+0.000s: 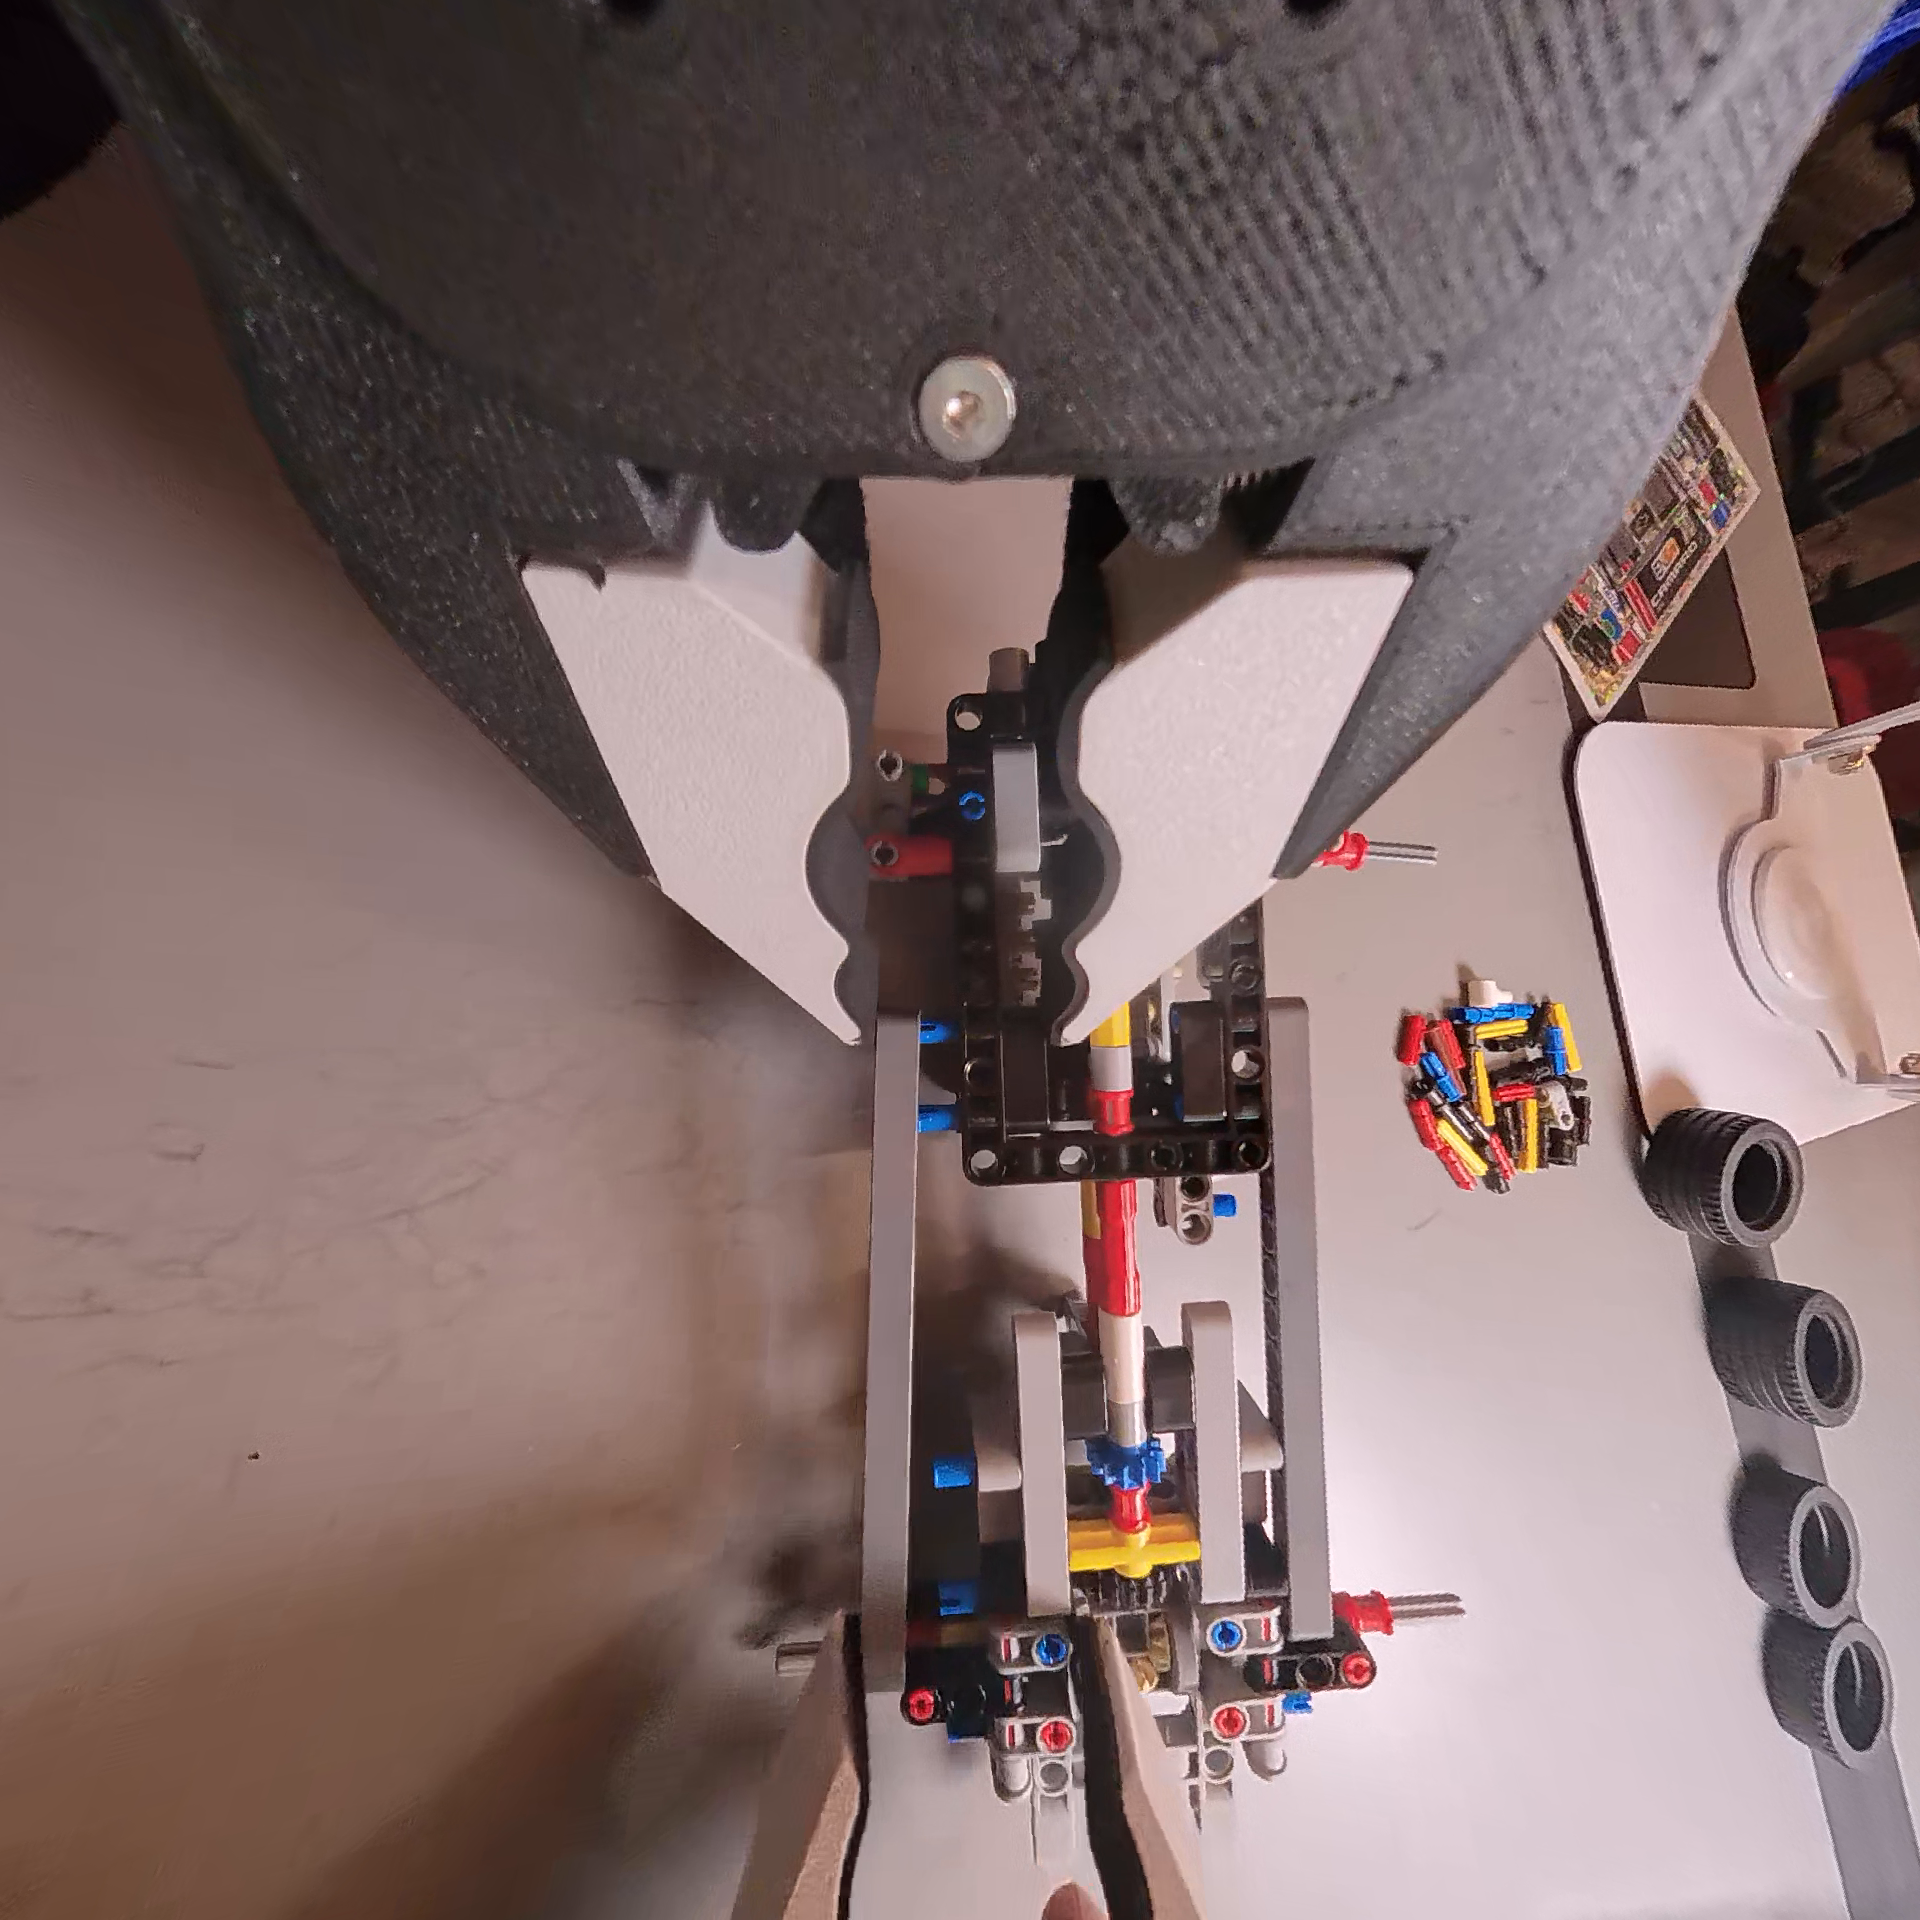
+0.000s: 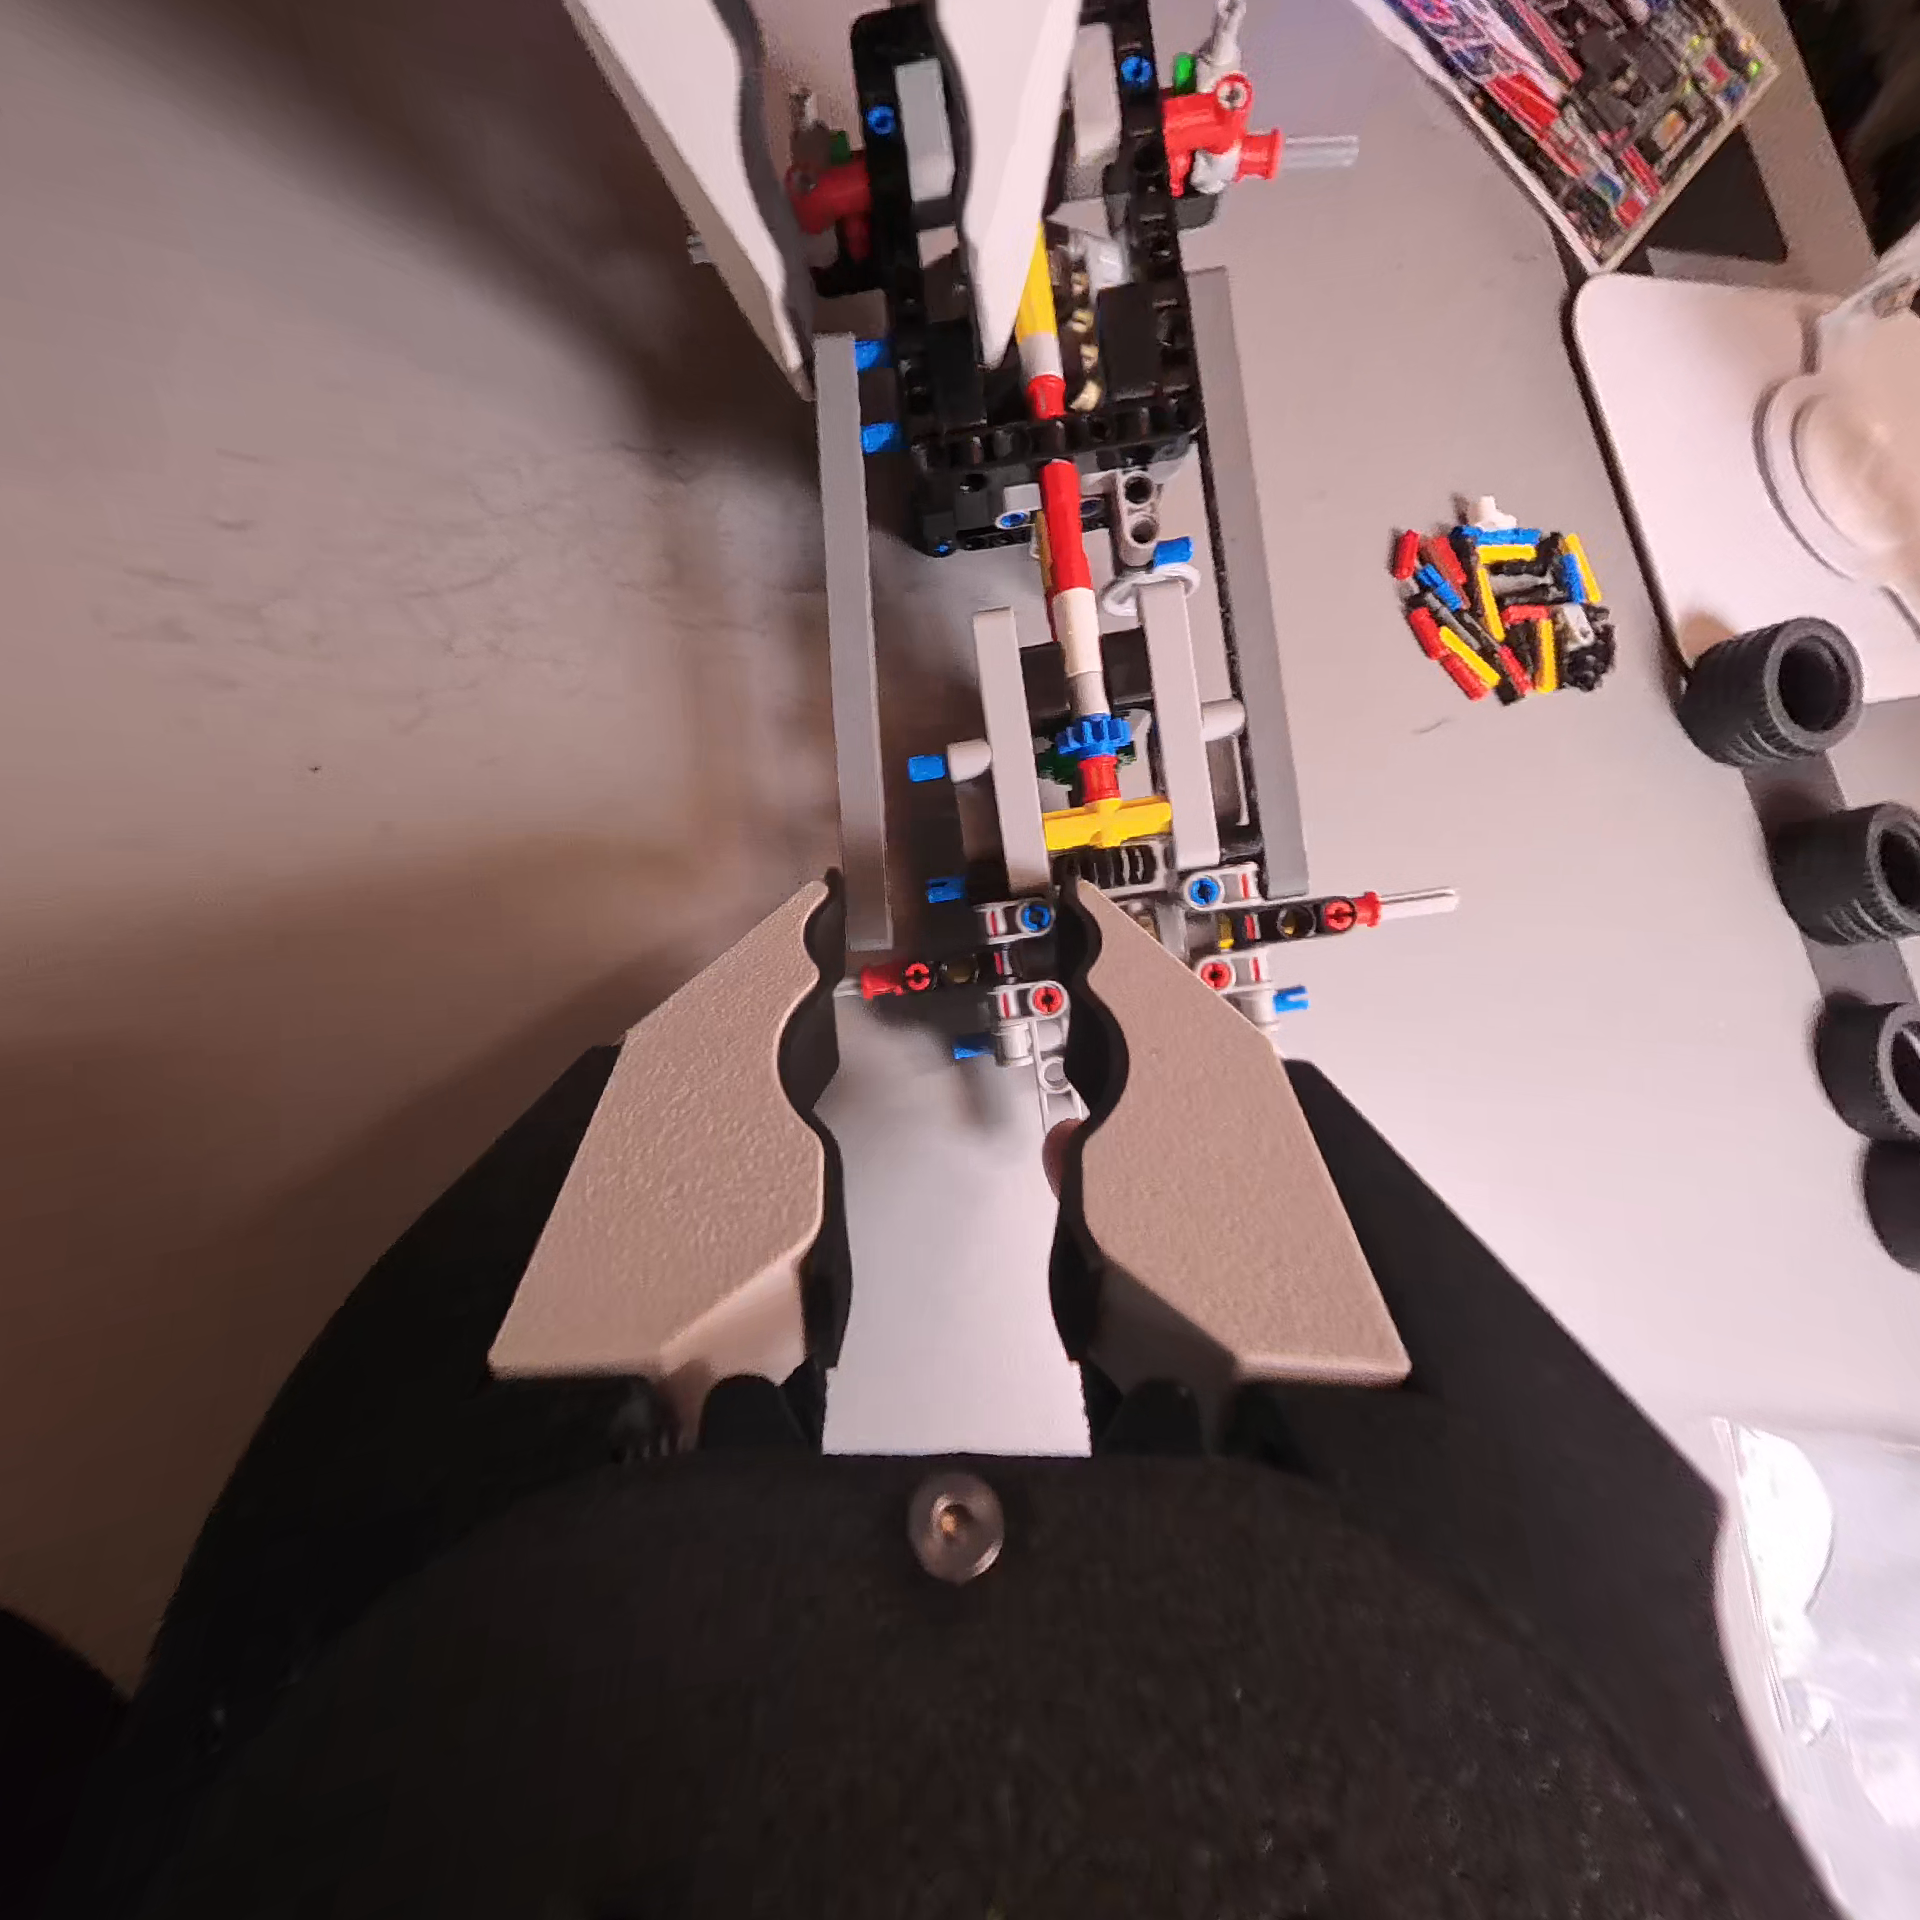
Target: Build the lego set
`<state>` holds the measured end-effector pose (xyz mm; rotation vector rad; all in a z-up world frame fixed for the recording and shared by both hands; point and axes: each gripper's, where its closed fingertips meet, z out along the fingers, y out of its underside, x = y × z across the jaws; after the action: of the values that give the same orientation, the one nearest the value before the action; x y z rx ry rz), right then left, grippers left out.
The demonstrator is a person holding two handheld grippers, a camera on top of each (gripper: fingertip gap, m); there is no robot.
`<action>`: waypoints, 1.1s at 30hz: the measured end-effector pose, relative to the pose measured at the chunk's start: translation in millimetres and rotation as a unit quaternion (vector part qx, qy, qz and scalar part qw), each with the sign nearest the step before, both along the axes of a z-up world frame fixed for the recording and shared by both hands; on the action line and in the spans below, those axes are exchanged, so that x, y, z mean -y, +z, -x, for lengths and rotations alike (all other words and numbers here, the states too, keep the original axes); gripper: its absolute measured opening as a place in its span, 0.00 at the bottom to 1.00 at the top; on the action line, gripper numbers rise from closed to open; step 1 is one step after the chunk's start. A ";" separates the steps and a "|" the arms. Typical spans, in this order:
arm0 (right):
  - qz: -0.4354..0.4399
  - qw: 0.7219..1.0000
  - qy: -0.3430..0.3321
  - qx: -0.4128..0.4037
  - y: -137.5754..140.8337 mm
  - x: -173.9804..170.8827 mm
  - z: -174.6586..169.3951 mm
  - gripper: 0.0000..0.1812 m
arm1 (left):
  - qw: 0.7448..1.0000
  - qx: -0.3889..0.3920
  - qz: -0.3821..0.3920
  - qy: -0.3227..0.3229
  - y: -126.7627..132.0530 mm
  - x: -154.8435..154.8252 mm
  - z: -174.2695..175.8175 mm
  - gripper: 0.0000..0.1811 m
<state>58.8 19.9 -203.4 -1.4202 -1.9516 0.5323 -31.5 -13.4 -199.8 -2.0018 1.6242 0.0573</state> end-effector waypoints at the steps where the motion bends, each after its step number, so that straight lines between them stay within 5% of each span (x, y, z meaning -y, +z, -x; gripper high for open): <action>1: -0.001 1.000 -0.004 0.005 -1.2 -1.7 0.4 0.20 | 1.000 0.001 0.000 -0.001 0.1 -0.1 -0.2 0.17; 12: -0.147 0.988 0.043 0.017 -7.3 -7.2 9.2 0.16 | 1.000 0.009 -0.005 -0.016 0.2 -1.6 3.1 0.17; 33: -0.065 0.996 0.054 0.034 -2.9 1.6 5.4 0.16 | 0.999 0.030 -0.009 -0.029 -0.1 -2.0 3.4 0.17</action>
<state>53.4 18.3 -206.3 -1.2730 -2.0871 0.4019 -34.9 -11.4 -199.9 -1.9239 1.6367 -0.0094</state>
